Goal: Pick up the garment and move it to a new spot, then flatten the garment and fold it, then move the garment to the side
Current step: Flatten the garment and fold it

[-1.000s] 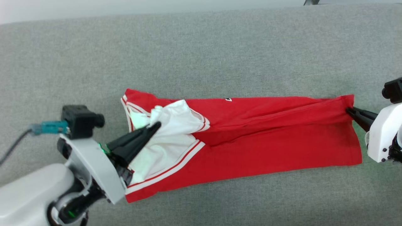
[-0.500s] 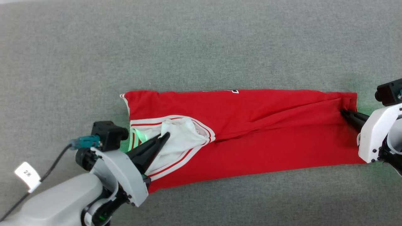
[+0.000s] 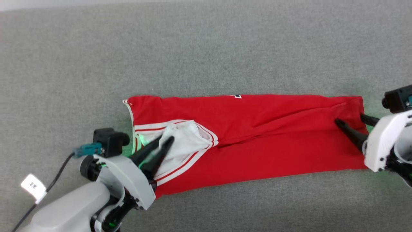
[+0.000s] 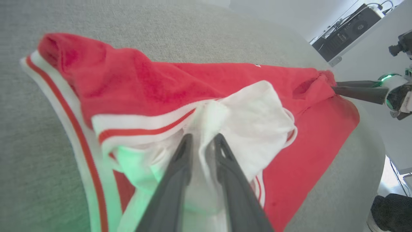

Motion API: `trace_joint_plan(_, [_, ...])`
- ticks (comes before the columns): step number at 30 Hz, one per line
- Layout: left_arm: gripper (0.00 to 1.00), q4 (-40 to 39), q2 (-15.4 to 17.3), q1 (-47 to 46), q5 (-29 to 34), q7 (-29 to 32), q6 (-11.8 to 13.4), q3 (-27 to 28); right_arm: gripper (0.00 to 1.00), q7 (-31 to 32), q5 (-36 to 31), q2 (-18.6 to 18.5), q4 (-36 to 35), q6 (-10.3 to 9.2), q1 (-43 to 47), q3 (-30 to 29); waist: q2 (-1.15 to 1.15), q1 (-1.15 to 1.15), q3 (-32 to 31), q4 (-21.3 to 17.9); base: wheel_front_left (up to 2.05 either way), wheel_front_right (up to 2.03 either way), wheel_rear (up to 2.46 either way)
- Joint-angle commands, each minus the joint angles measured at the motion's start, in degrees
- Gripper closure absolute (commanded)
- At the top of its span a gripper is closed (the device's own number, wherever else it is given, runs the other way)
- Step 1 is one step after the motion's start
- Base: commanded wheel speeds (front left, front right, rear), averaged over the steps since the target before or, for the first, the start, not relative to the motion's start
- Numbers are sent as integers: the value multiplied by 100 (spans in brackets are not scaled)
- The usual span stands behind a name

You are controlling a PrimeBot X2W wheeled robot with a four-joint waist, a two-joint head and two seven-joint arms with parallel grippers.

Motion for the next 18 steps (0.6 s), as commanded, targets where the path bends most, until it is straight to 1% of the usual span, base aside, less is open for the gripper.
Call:
trace_joint_plan(1, [0,-81,13,205,52,-28,108,171,0,81,134,-149,-132,-7,150,-45,0,0,-163,10,0,0,0])
trace_joint_plan(5, [0,-424,-80,662,284,-30,316,839,0,320,357,-452,-344,-7,323,-290,0,0,-384,84,0,0,0])
trace_joint_plan(9, [0,-759,-308,1223,722,-24,640,1629,0,1003,610,-643,-358,-7,518,-495,0,0,-523,218,0,0,0])
trace_joint_plan(12, [0,-929,-600,1670,1172,-25,859,2184,0,1497,734,-685,-303,-7,590,-656,0,0,-549,333,0,0,0])
trace_joint_plan(14, [0,-990,-864,1958,1473,-25,930,2570,0,1773,688,-679,-223,-7,604,-736,0,0,-554,429,0,0,0])
trace_joint_plan(16, [0,-963,-1051,2220,1900,-24,1001,2882,0,2050,646,-614,-130,-6,577,-804,0,0,-540,519,0,0,0])
trace_joint_plan(18, [0,-956,-1324,2478,2251,-25,1043,3174,0,2257,573,-554,-64,-6,511,-889,0,0,-520,610,0,0,0])
